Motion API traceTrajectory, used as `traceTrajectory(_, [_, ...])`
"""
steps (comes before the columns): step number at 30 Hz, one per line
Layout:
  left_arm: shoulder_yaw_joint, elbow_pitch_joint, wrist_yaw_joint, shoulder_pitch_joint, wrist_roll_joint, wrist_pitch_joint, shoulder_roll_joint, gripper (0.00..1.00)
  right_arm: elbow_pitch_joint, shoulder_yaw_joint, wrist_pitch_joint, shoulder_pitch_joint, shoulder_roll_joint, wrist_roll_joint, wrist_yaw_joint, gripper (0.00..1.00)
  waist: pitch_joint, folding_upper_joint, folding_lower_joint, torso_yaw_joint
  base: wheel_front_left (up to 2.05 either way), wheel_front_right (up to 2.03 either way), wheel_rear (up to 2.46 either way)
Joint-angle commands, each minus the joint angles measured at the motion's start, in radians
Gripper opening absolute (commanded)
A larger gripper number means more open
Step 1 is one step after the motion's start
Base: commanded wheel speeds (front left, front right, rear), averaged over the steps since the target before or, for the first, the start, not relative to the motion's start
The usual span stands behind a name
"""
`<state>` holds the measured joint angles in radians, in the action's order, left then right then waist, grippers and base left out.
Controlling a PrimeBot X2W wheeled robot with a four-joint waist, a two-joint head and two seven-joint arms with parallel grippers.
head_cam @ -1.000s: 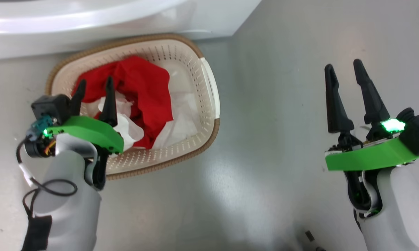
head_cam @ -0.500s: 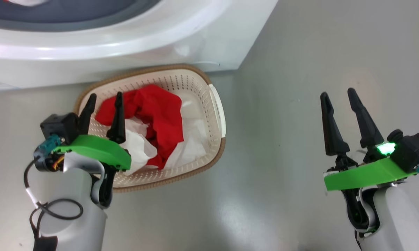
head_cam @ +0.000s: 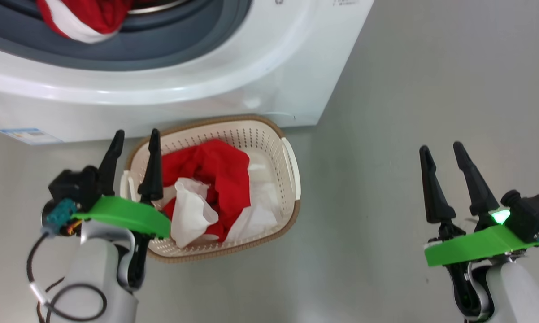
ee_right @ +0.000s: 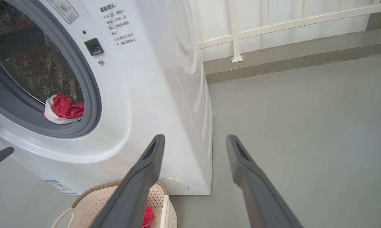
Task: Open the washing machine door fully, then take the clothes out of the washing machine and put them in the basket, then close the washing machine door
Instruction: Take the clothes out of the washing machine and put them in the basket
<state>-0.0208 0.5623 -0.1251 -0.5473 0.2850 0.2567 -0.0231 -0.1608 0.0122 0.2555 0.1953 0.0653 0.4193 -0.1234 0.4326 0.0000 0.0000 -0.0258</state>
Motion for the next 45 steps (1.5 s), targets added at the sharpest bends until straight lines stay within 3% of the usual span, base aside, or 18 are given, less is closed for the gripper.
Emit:
traceTrajectory(1, [0.031,-0.042,-0.005,0.037,-0.015,0.005,-0.027,1.00,0.019,0.018,0.006,-0.024,0.011,-0.010,-0.007,1.00,-0.039,0.0000,0.0000,0.013,0.00,0.00,0.00])
traceTrajectory(26, [0.062,-0.319,0.021,0.330,-0.056,0.005,-0.027,1.00,0.011,0.008,0.006,-0.123,0.009,-0.006,-0.007,1.00,-0.195,0.0000,0.0000,0.043,0.00,0.00,0.00])
traceTrajectory(45, [0.032,-0.447,0.097,0.493,-0.076,0.005,-0.027,1.00,0.011,0.009,0.006,-0.191,0.013,-0.002,-0.007,1.00,-0.243,0.0000,0.0000,0.032,0.00,0.00,0.00])
